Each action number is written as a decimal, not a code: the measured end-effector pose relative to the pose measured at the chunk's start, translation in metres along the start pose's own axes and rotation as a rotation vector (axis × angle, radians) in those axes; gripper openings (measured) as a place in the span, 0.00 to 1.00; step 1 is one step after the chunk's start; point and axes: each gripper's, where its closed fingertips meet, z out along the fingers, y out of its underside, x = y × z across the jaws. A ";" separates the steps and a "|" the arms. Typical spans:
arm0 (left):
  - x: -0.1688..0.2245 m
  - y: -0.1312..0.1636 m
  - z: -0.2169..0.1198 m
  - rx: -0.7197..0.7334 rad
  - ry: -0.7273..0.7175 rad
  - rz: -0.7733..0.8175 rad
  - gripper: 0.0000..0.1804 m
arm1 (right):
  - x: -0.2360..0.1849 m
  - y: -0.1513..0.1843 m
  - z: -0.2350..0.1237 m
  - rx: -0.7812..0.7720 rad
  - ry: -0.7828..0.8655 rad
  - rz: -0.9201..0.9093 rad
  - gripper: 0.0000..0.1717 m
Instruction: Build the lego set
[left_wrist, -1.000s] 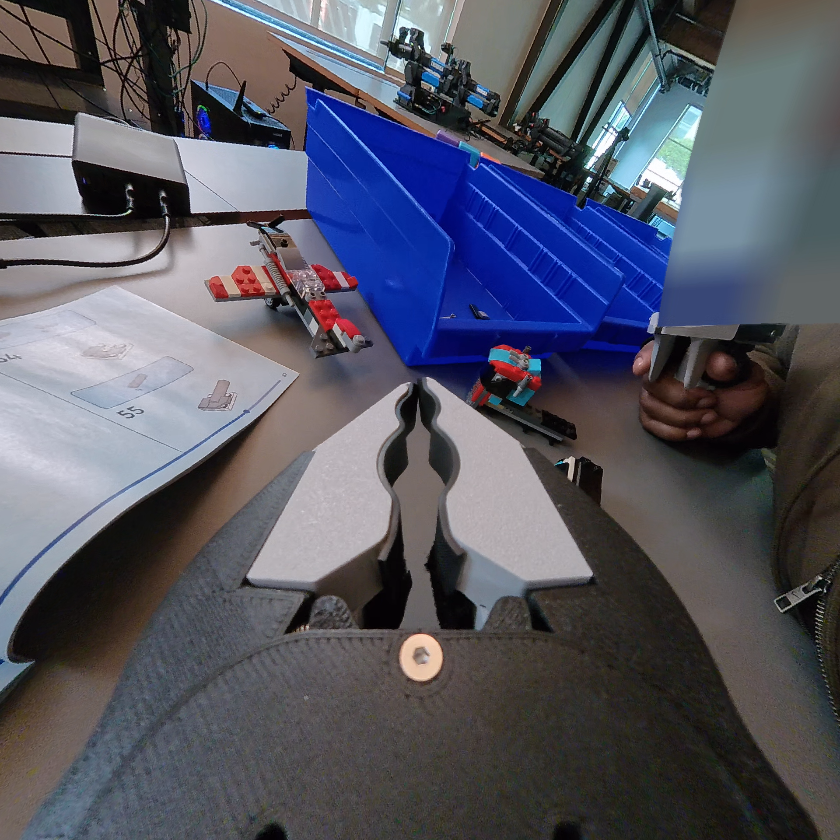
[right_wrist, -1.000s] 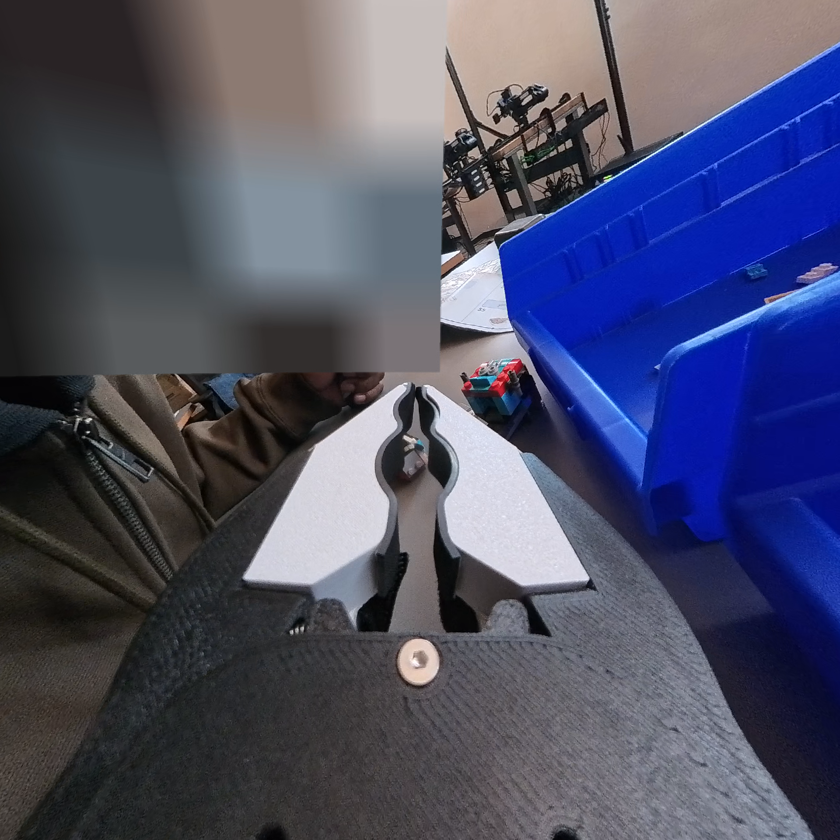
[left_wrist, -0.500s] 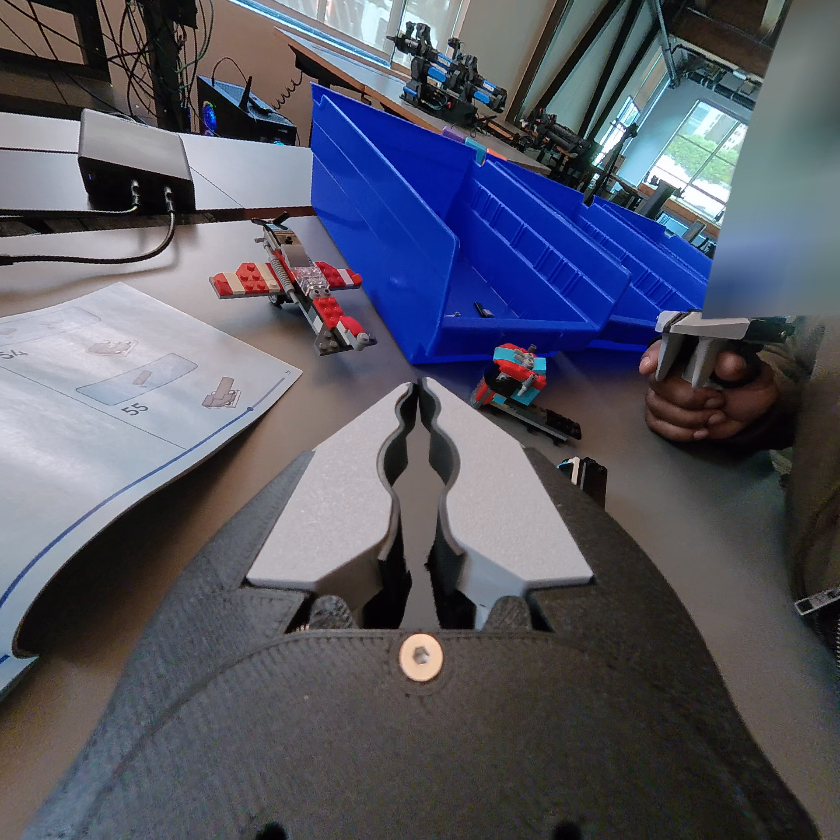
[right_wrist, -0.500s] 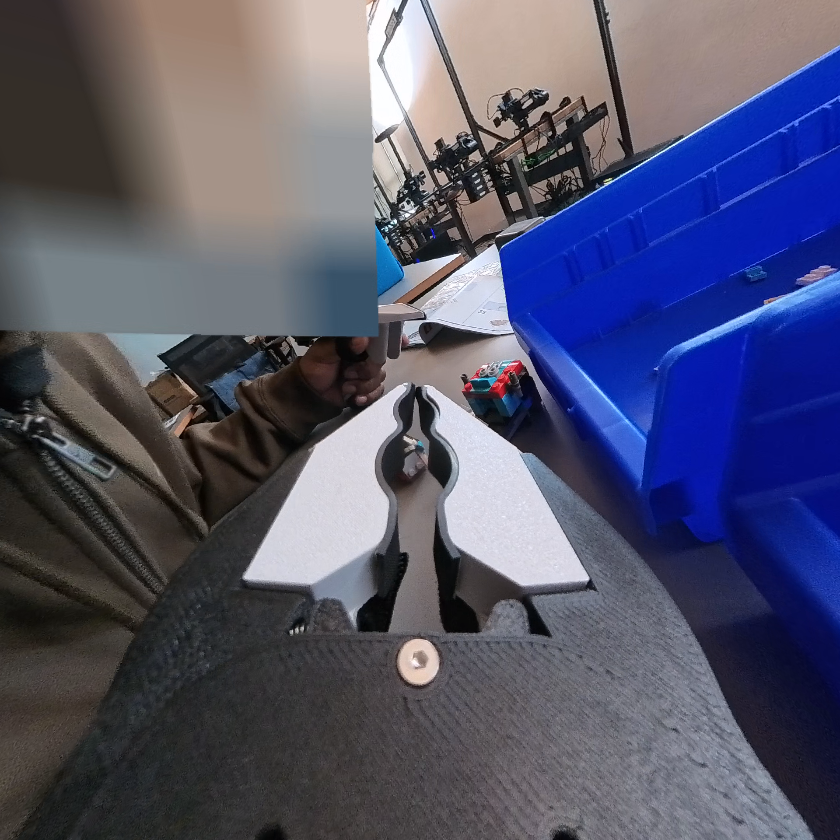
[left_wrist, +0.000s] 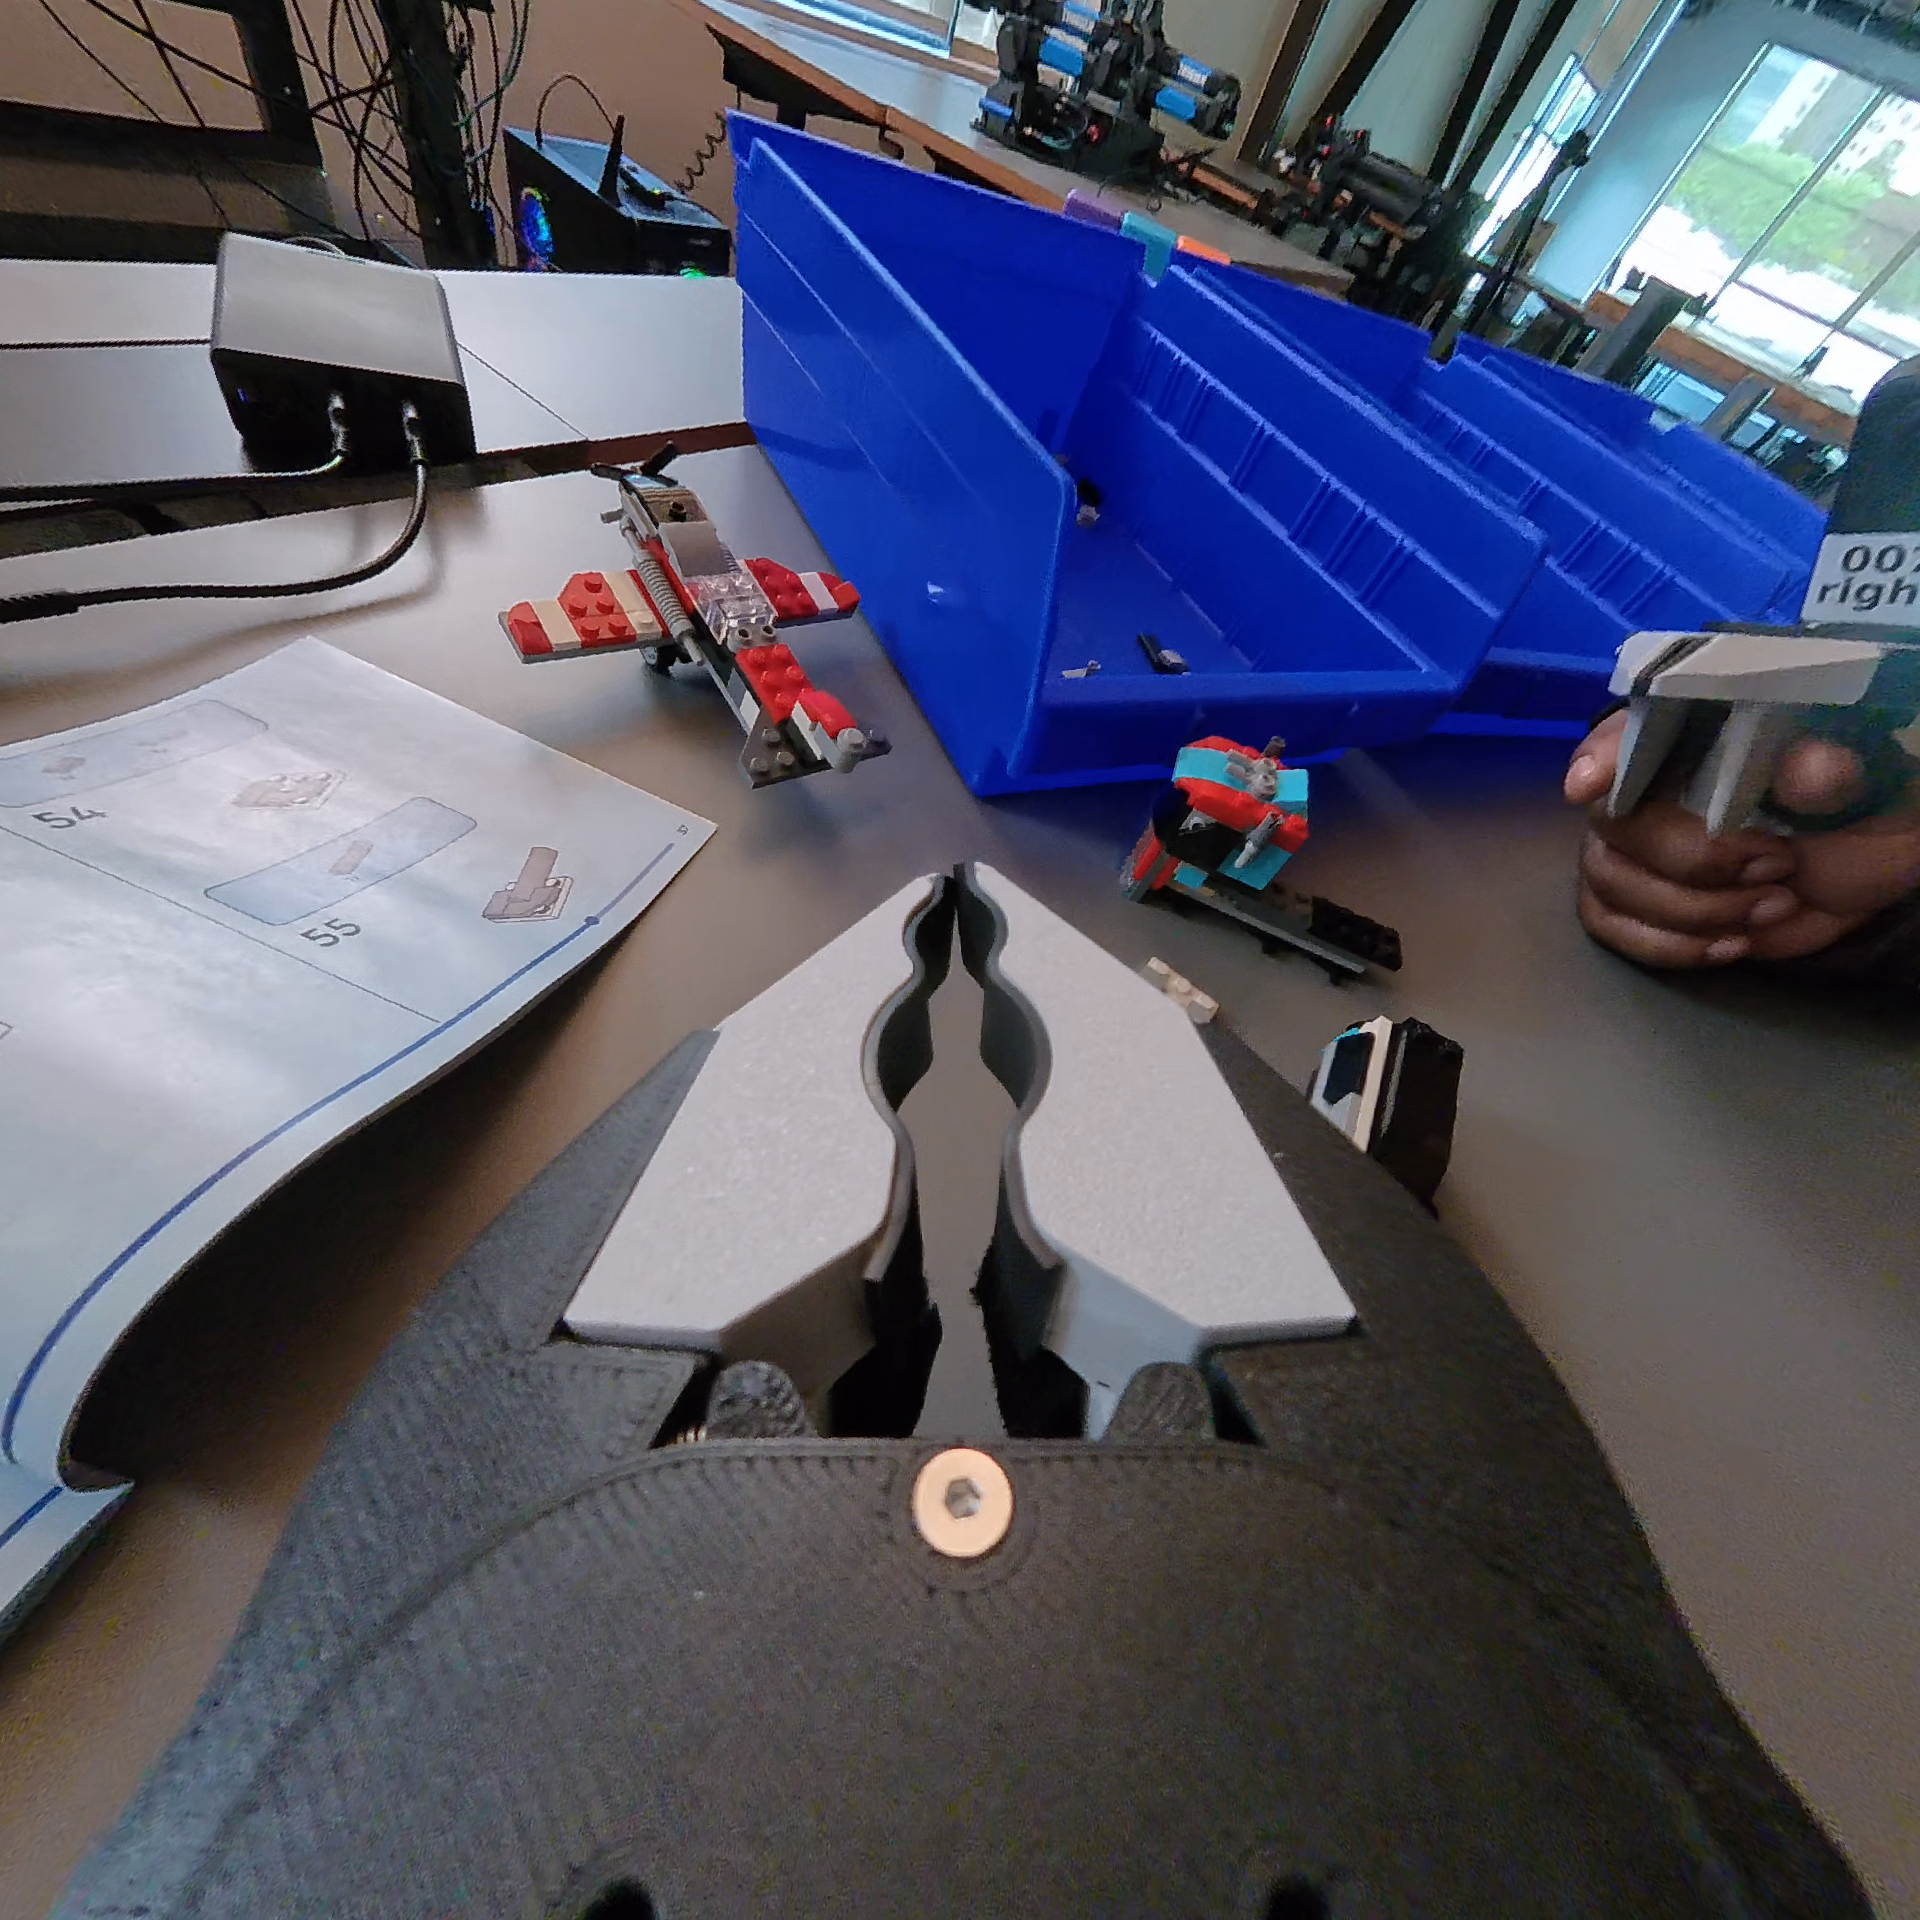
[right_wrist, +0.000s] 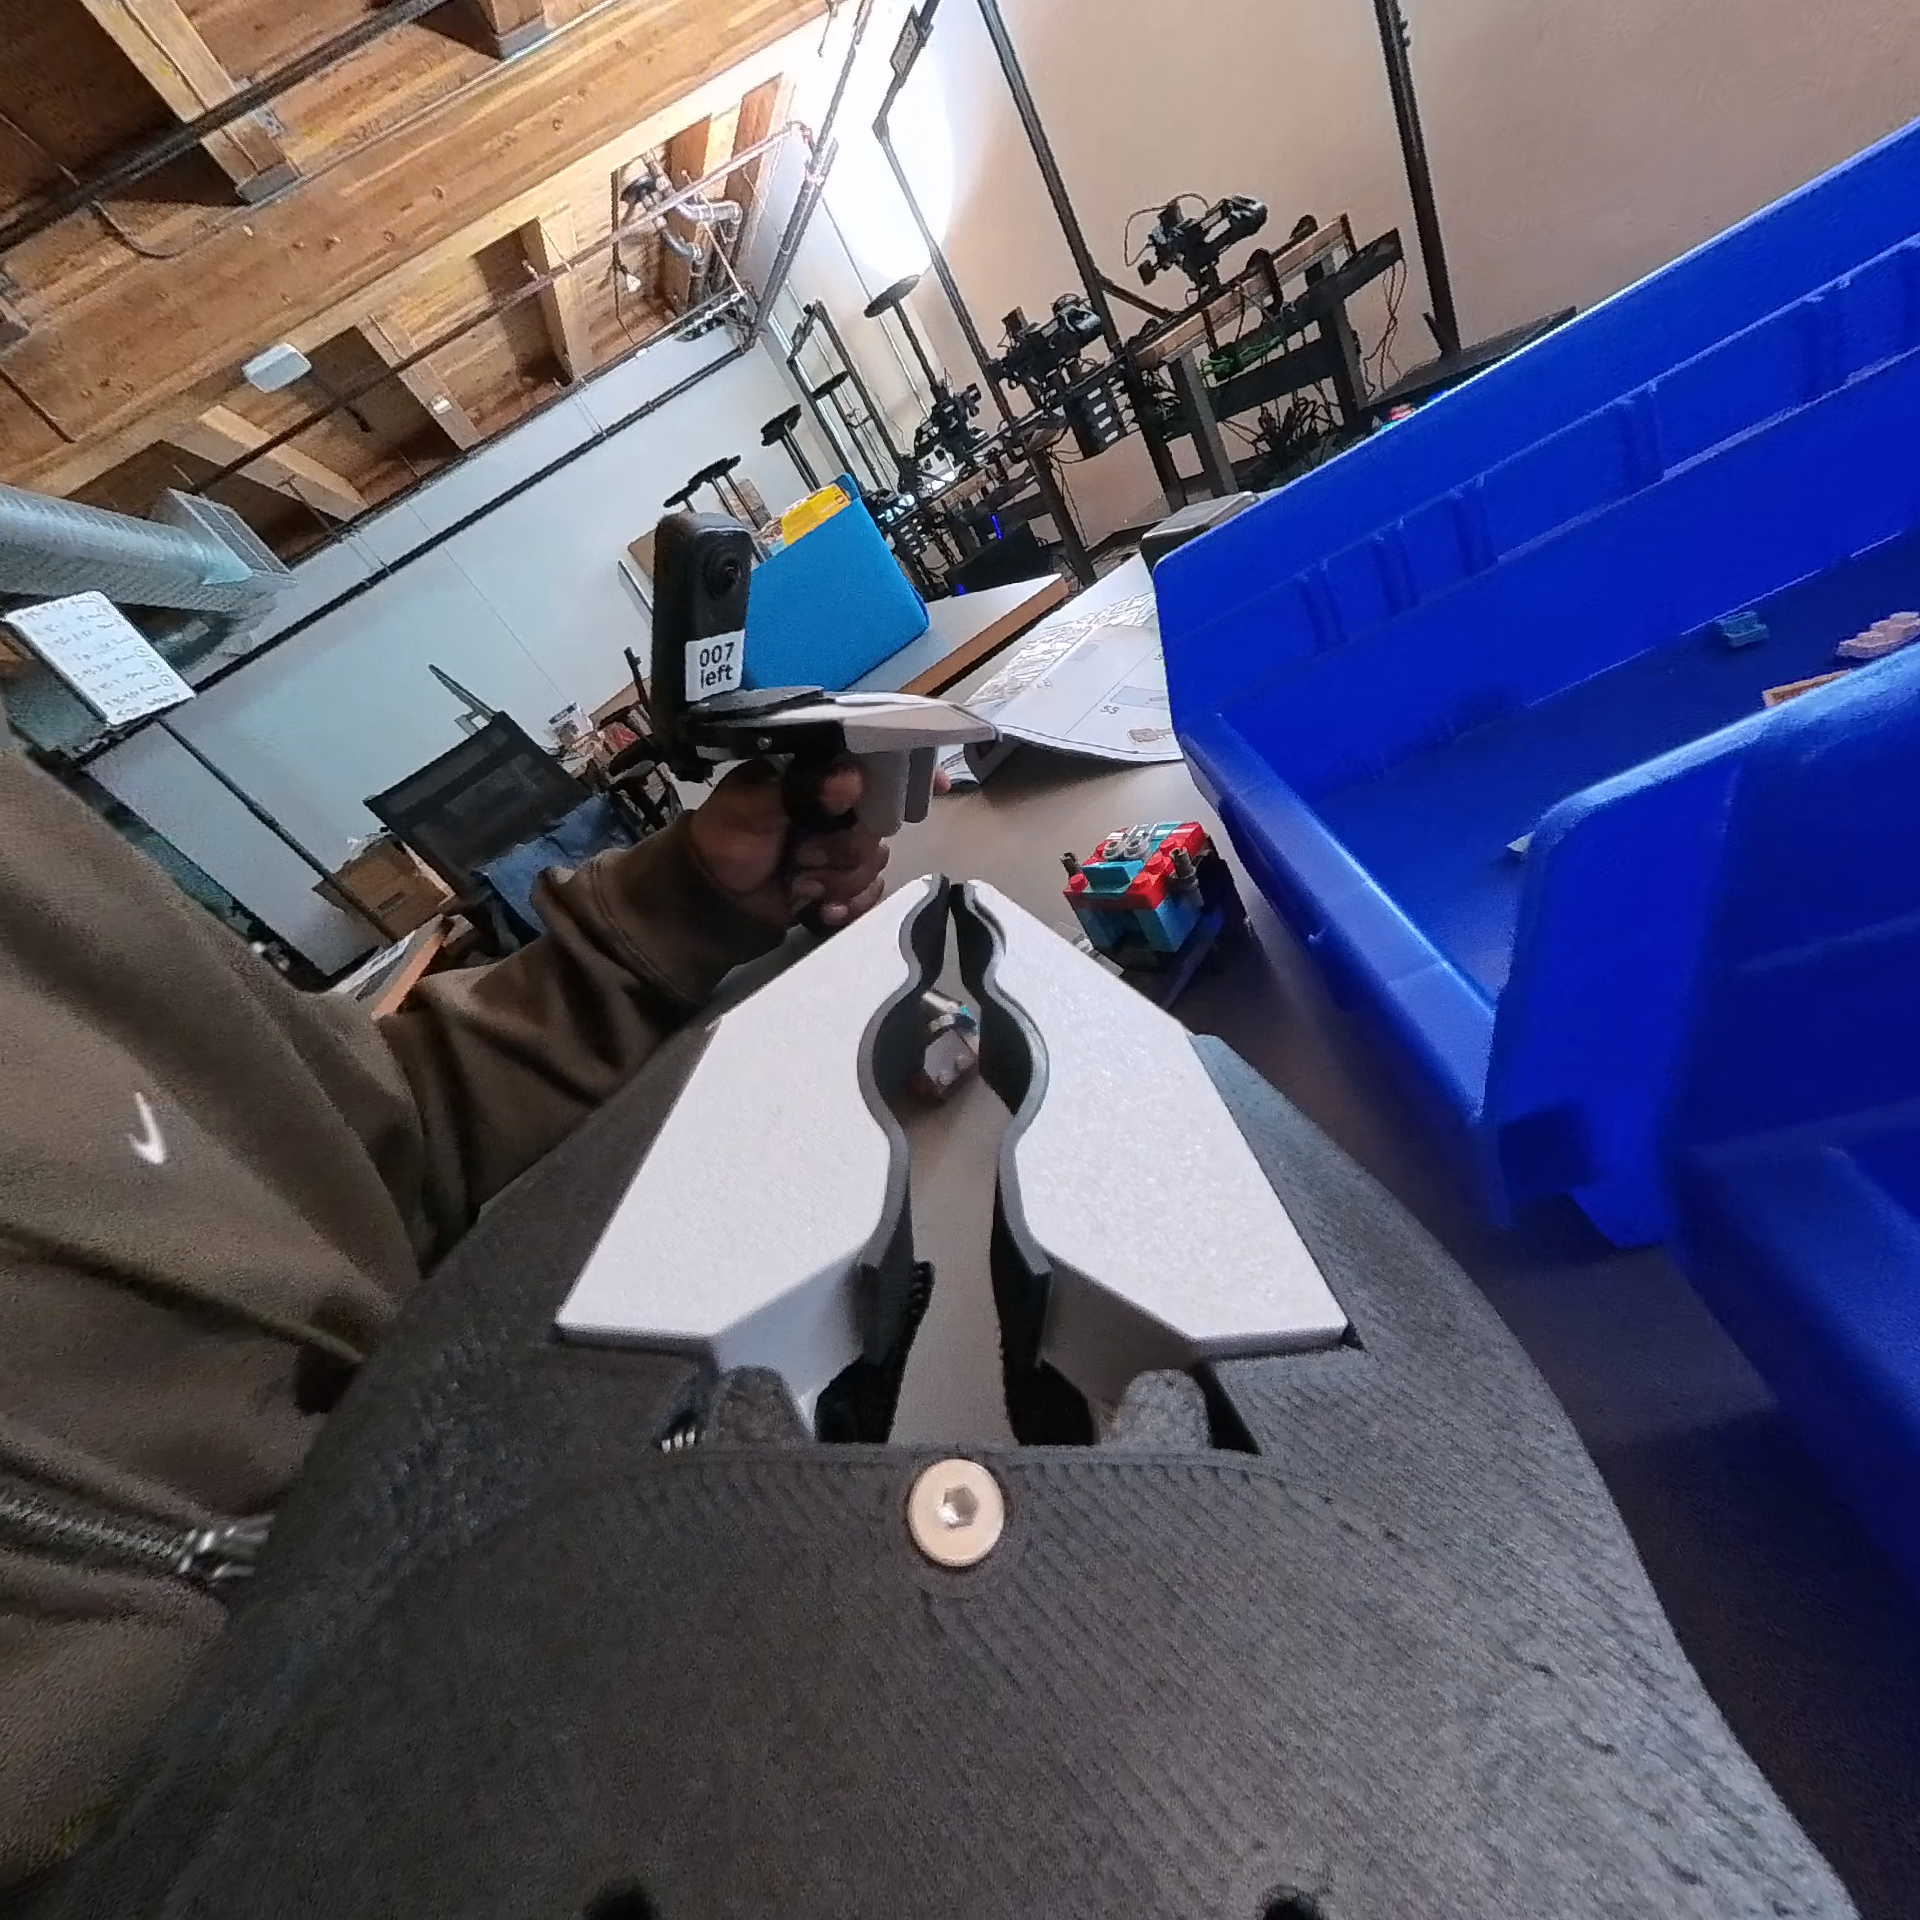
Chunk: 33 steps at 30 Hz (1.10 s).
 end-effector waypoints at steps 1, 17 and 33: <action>0.000 0.001 0.001 -0.008 -0.010 0.012 0.00 | -0.001 0.000 0.000 -0.004 -0.005 0.000 0.01; -0.007 0.007 0.004 -0.045 -0.116 0.034 0.01 | -0.020 0.003 -0.006 -0.007 -0.098 -0.036 0.01; -0.007 0.017 0.012 -0.122 -0.161 0.090 0.00 | -0.024 0.005 -0.008 -0.022 -0.120 -0.044 0.01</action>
